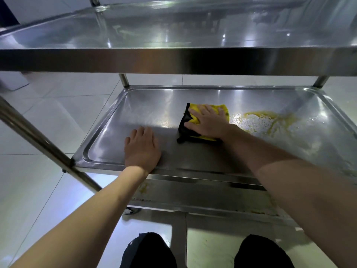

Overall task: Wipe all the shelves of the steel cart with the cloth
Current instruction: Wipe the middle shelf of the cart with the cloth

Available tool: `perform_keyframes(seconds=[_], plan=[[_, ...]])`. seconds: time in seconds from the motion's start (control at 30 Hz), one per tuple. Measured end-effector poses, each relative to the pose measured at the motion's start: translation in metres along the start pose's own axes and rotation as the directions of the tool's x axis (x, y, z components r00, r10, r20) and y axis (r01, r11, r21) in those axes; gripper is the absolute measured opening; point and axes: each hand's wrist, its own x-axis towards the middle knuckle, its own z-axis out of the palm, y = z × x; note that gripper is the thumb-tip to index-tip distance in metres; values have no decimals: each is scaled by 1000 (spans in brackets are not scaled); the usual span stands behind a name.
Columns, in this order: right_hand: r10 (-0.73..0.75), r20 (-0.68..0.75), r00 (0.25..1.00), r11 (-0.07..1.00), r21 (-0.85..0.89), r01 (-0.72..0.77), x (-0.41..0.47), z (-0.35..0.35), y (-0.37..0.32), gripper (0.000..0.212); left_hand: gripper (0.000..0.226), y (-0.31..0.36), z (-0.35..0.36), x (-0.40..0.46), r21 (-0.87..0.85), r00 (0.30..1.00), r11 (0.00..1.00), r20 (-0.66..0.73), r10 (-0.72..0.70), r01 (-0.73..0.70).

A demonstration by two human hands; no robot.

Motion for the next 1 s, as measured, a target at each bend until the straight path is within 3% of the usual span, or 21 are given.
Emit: perform_keyframes(seconds=[0.23, 0.57, 0.7, 1.0], plan=[[-32, -3, 999, 998, -47, 32, -21, 1, -9, 84, 33, 2, -2, 1, 24, 1000, 1000, -7, -15, 16], [-165, 37, 986, 984, -57, 167, -119, 9, -36, 88, 14, 4, -2, 1, -7, 998, 1000, -67, 1, -2], [-169, 36, 985, 985, -28, 170, -133, 4, -26, 77, 14, 2, -4, -1, 4, 997, 1000, -76, 17, -17], [-143, 55, 988, 989, -39, 145, -150, -1, 8, 75, 15, 6, -3, -2, 1, 996, 999, -77, 34, -34]])
